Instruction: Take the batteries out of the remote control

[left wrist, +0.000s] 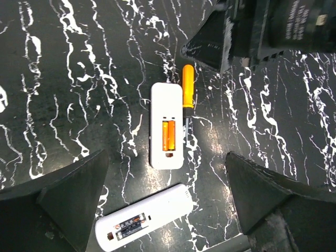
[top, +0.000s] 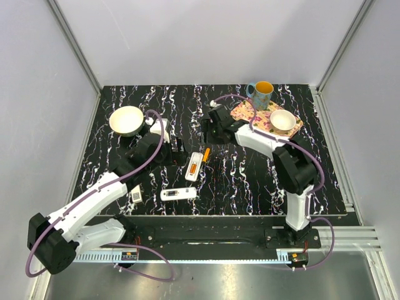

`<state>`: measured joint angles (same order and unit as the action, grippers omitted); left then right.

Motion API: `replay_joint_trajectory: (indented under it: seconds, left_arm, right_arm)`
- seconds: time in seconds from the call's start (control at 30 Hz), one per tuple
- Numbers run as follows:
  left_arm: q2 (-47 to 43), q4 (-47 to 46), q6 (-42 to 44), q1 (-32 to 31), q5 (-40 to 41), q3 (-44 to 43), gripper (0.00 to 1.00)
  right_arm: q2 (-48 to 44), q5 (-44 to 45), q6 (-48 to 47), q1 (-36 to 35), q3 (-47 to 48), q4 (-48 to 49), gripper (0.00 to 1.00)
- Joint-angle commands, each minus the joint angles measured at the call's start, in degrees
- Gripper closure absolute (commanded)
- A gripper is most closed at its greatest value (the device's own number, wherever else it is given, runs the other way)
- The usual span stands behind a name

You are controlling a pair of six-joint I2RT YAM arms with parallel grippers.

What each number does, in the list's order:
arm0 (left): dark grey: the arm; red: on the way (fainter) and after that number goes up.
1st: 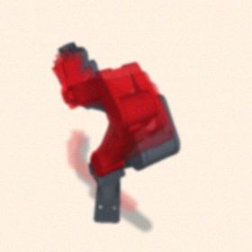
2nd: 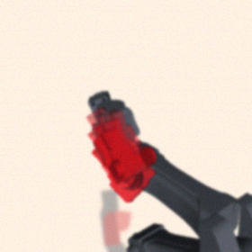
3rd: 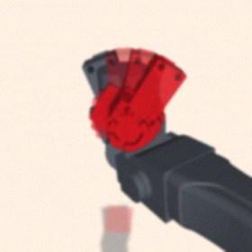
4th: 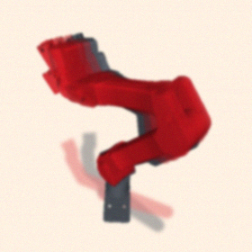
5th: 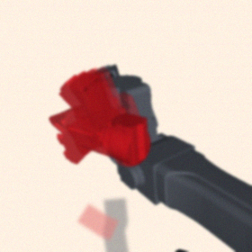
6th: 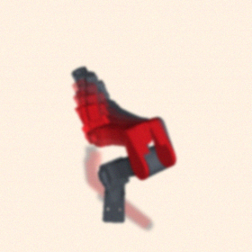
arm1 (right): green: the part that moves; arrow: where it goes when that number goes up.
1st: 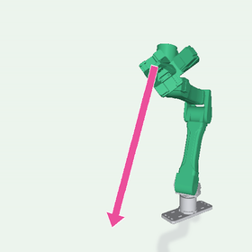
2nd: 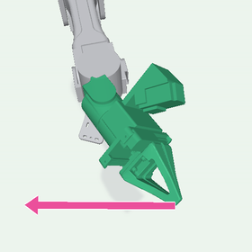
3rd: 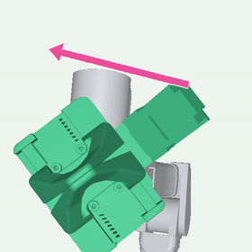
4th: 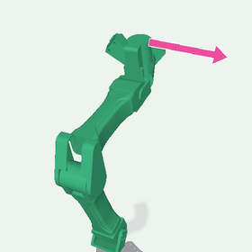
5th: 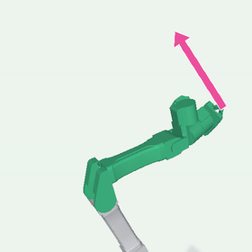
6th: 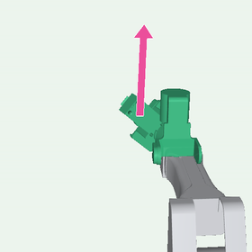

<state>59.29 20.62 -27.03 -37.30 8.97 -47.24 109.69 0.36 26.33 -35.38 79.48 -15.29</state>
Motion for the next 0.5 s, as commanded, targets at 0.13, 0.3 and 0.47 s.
replay_joint_trajectory:
  seconds: [0.13,0.3,0.47]
  left_arm:
    - [-2.86,2.32,0.39,-0.93,6.50,-1.71,0.01]
    - [-4.18,2.40,0.75,-1.02,6.94,-0.92,0.01]
    - [-4.79,3.11,1.01,-1.02,8.25,-0.66,0.01]
  right_arm:
    - [7.29,3.68,3.11,-2.68,8.67,-10.03,0.35]
    - [10.01,4.03,3.56,-3.03,9.37,-10.99,0.40]
    - [12.65,1.84,4.08,-3.03,9.90,-10.99,0.48]
